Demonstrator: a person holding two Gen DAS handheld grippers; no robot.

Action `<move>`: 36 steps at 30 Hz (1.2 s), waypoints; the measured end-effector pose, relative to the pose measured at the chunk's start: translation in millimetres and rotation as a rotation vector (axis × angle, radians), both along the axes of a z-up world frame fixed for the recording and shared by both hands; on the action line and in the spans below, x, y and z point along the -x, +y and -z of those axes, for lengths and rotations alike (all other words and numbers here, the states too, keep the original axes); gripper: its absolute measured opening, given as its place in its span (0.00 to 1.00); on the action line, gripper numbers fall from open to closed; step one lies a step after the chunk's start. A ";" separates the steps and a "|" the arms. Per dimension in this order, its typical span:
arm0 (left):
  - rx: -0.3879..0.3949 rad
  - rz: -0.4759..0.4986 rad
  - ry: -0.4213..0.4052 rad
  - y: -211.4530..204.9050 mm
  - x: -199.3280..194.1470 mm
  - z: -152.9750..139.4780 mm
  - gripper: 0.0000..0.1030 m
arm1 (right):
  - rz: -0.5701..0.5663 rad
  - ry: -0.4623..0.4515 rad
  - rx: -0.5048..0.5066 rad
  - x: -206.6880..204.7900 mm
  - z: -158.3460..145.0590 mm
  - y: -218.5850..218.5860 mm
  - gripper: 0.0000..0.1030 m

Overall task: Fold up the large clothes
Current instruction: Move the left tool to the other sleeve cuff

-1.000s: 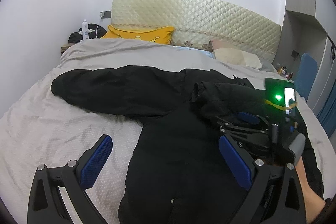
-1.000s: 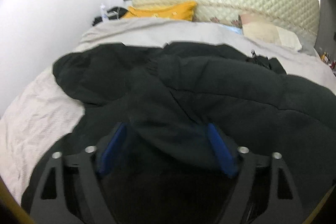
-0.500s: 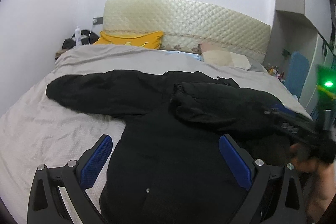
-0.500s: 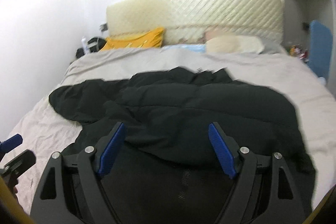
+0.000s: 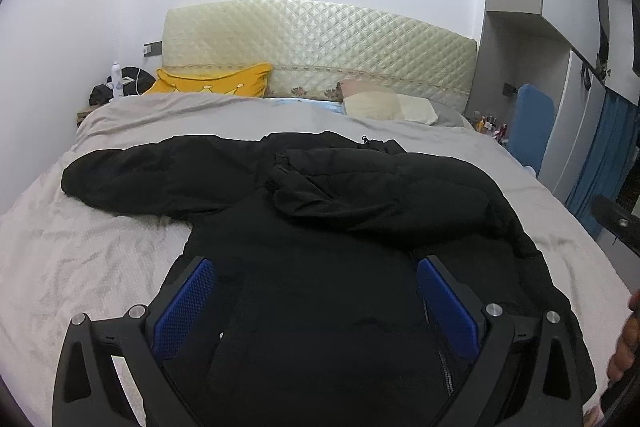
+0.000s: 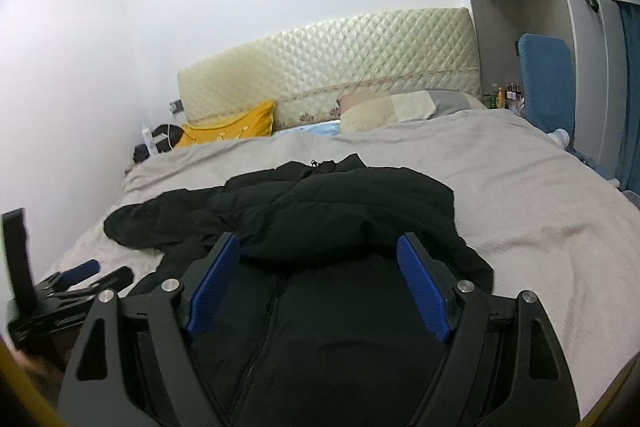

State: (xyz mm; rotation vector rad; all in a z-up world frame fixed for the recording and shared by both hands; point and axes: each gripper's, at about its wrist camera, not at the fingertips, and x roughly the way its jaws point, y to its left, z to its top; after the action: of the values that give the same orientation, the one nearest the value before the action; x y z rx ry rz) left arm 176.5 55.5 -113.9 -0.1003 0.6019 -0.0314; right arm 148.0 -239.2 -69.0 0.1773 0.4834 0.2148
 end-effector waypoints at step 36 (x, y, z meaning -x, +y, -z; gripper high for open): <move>-0.027 -0.052 0.040 131.3 -58.6 -104.0 1.00 | 0.126 -0.082 0.069 99.6 19.4 -20.7 0.81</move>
State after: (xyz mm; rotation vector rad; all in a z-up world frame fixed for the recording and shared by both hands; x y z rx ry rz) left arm 235.1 186.9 -9.9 -0.0911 0.6392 0.0294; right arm 48.5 -259.9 -88.5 0.1304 0.3957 0.0820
